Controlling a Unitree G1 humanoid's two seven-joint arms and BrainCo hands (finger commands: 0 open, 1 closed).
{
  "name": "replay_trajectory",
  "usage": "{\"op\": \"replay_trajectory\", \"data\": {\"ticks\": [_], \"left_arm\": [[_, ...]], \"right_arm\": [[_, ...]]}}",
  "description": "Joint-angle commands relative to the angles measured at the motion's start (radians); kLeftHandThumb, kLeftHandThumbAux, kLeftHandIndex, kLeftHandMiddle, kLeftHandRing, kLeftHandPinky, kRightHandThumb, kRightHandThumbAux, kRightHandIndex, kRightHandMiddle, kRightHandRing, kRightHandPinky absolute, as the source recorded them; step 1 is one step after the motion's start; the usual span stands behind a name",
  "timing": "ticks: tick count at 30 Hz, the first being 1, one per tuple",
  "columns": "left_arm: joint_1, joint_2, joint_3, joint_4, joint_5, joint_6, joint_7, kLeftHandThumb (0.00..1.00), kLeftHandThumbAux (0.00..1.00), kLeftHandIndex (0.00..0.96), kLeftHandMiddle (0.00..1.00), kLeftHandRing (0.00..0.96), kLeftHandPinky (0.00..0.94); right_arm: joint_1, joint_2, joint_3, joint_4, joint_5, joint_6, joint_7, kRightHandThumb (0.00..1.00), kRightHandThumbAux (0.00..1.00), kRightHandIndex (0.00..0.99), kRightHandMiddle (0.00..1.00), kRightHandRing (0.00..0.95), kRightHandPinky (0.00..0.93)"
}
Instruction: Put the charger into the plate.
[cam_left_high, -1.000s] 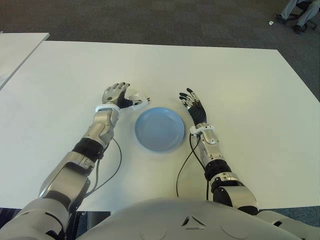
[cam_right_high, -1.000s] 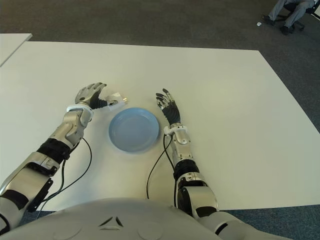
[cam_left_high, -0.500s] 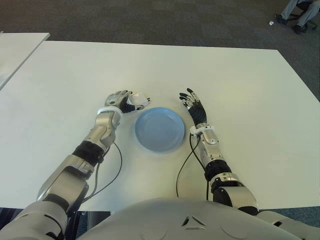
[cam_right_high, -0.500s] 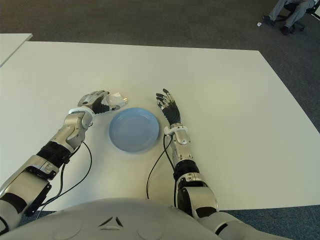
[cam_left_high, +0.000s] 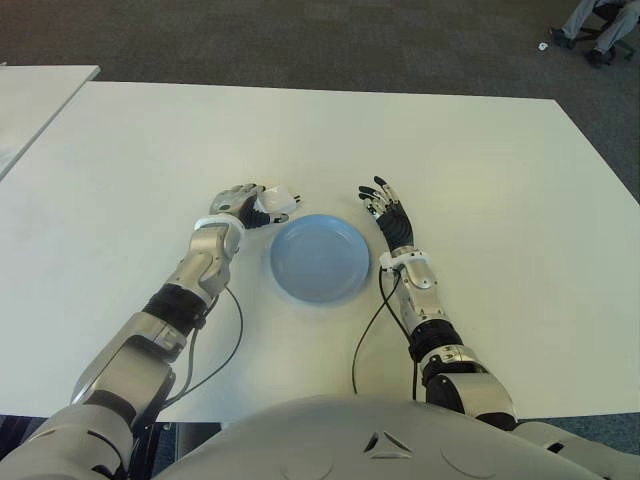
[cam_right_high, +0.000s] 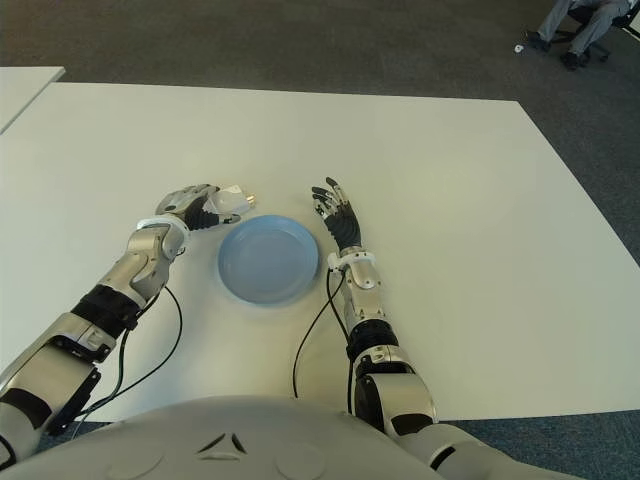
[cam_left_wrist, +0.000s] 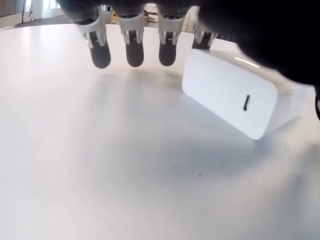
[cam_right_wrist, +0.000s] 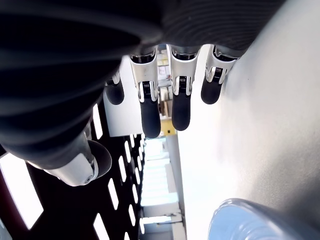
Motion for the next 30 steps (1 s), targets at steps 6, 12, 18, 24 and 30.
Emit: {"op": "replay_trajectory", "data": {"ticks": [6, 12, 18, 24, 30], "left_arm": [[0.027, -0.01, -0.006, -0.023, -0.011, 0.03, -0.033, 0.118, 0.281, 0.0, 0.0, 0.0, 0.007], [0.022, -0.02, -0.014, 0.002, -0.012, 0.029, -0.023, 0.124, 0.282, 0.0, 0.0, 0.0, 0.004], [0.0, -0.031, -0.023, 0.059, -0.008, 0.009, -0.002, 0.128, 0.279, 0.0, 0.0, 0.0, 0.007], [-0.017, -0.024, -0.044, 0.099, 0.013, -0.022, 0.013, 0.128, 0.275, 0.0, 0.0, 0.0, 0.002], [-0.032, -0.023, -0.06, 0.132, 0.022, -0.037, 0.03, 0.125, 0.272, 0.0, 0.0, 0.0, 0.0]], "right_arm": [[0.023, 0.004, -0.004, 0.008, 0.009, 0.021, -0.002, 0.0, 0.641, 0.039, 0.241, 0.184, 0.038], [0.025, 0.005, -0.004, 0.005, 0.01, 0.02, 0.0, 0.0, 0.642, 0.044, 0.249, 0.188, 0.035], [0.028, 0.004, -0.004, 0.003, 0.008, 0.017, 0.0, 0.0, 0.64, 0.047, 0.25, 0.189, 0.036], [0.034, 0.007, -0.004, -0.006, 0.01, 0.018, -0.001, 0.0, 0.649, 0.051, 0.253, 0.191, 0.036], [0.035, 0.007, -0.006, -0.009, 0.012, 0.018, 0.0, 0.0, 0.649, 0.048, 0.256, 0.194, 0.036]]}}
